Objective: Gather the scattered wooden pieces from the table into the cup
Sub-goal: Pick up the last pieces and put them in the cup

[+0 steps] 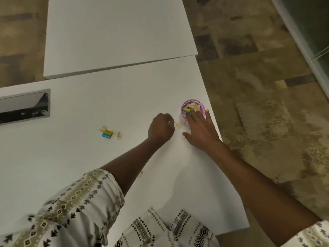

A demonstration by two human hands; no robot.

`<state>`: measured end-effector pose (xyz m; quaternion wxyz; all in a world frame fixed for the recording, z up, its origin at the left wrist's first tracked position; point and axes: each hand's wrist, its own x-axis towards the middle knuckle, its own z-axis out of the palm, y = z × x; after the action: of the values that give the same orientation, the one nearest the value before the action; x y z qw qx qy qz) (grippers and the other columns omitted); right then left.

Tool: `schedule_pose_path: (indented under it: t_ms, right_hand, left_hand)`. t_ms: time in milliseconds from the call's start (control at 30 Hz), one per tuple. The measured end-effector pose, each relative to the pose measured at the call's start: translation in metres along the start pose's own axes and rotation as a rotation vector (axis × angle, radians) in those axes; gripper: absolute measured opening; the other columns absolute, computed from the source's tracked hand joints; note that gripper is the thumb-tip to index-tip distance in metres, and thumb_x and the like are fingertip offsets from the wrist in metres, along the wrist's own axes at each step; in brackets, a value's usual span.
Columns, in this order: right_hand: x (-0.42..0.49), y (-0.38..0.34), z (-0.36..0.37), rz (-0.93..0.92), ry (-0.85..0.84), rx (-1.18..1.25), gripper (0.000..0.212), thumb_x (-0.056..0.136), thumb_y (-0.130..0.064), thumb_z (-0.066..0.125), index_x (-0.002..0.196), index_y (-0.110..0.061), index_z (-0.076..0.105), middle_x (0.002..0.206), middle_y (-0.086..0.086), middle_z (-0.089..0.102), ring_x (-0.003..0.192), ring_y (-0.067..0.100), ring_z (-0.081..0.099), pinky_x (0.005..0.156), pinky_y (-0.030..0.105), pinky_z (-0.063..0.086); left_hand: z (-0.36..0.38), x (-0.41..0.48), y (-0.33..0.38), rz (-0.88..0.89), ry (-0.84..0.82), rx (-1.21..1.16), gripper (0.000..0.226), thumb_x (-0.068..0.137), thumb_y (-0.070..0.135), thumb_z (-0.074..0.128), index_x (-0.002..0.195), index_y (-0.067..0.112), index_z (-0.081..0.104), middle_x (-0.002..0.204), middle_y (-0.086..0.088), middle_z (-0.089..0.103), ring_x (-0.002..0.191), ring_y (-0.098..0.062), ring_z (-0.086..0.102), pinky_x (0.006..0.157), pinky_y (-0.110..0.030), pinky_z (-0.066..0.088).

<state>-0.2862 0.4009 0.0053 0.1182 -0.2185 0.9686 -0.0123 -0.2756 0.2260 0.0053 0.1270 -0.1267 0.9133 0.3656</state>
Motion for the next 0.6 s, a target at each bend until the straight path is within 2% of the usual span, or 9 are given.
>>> schedule_pose_path:
  t_ms: [67, 167, 233, 333, 400, 500, 600]
  right_hand:
    - [0.003, -0.001, -0.001, 0.004, -0.016, -0.006, 0.076, 0.087, -0.046, 0.062, 0.147, -0.006, 0.037, 0.148, 0.013, 0.044, 0.141, 0.031, 0.036, 0.121, 0.054, 0.005]
    - [0.006, -0.004, -0.004, 0.015, -0.011, 0.001, 0.072, 0.087, -0.045, 0.062, 0.144, -0.007, 0.040, 0.145, 0.012, 0.047, 0.139, 0.030, 0.039, 0.121, 0.055, 0.006]
    - [0.006, -0.005, -0.007, 0.025, 0.018, 0.016, 0.069, 0.087, -0.044, 0.062, 0.143, -0.010, 0.042, 0.147, 0.012, 0.047, 0.140, 0.030, 0.038, 0.121, 0.056, 0.009]
    - [0.001, -0.009, -0.018, 0.049, 0.113, 0.068, 0.066, 0.087, -0.040, 0.064, 0.143, -0.011, 0.045, 0.151, 0.015, 0.042, 0.142, 0.032, 0.037, 0.119, 0.057, 0.017]
    - [-0.007, -0.014, -0.025, 0.078, 0.210, 0.121, 0.061, 0.087, -0.036, 0.065, 0.140, -0.010, 0.050, 0.150, 0.015, 0.044, 0.140, 0.032, 0.040, 0.118, 0.056, 0.022]
    - [-0.024, -0.025, -0.026, 0.095, 0.343, 0.234, 0.052, 0.089, -0.031, 0.063, 0.135, -0.009, 0.055, 0.146, 0.015, 0.049, 0.136, 0.032, 0.045, 0.115, 0.052, 0.032]
    - [-0.043, -0.041, -0.015, 0.150, 0.376, 0.354, 0.050, 0.091, -0.030, 0.063, 0.136, -0.010, 0.056, 0.143, 0.012, 0.053, 0.132, 0.028, 0.049, 0.109, 0.041, 0.043]
  left_hand:
    - [0.013, -0.004, -0.013, 0.119, -0.119, 0.119, 0.028, 0.093, 0.022, 0.056, 0.117, 0.017, 0.069, 0.127, -0.010, 0.061, 0.115, -0.030, 0.058, 0.092, -0.040, 0.051]
    - [0.029, -0.007, -0.020, 0.265, -0.263, 0.311, 0.045, 0.095, 0.028, 0.055, 0.140, 0.024, 0.054, 0.158, -0.010, 0.035, 0.141, -0.033, 0.035, 0.111, -0.044, 0.037]
    - [0.038, -0.004, -0.022, 0.307, -0.282, 0.386, 0.049, 0.096, 0.032, 0.053, 0.145, 0.027, 0.048, 0.164, -0.011, 0.021, 0.146, -0.034, 0.025, 0.114, -0.046, 0.031]
    - [0.049, 0.000, -0.022, 0.331, -0.297, 0.459, 0.051, 0.098, 0.036, 0.049, 0.148, 0.028, 0.042, 0.166, -0.011, 0.013, 0.148, -0.036, 0.019, 0.117, -0.048, 0.026]
    - [0.053, 0.001, -0.025, 0.347, -0.310, 0.497, 0.052, 0.100, 0.037, 0.045, 0.151, 0.024, 0.038, 0.166, -0.012, 0.015, 0.148, -0.037, 0.019, 0.118, -0.048, 0.025]
    - [0.053, -0.002, -0.030, 0.400, -0.271, 0.506, 0.051, 0.101, 0.031, 0.042, 0.149, 0.014, 0.039, 0.162, -0.013, 0.026, 0.144, -0.035, 0.029, 0.116, -0.046, 0.032]
    - [0.048, -0.009, -0.037, 0.420, -0.225, 0.466, 0.044, 0.100, 0.025, 0.044, 0.139, 0.004, 0.048, 0.147, -0.013, 0.045, 0.126, -0.030, 0.046, 0.105, -0.044, 0.044]
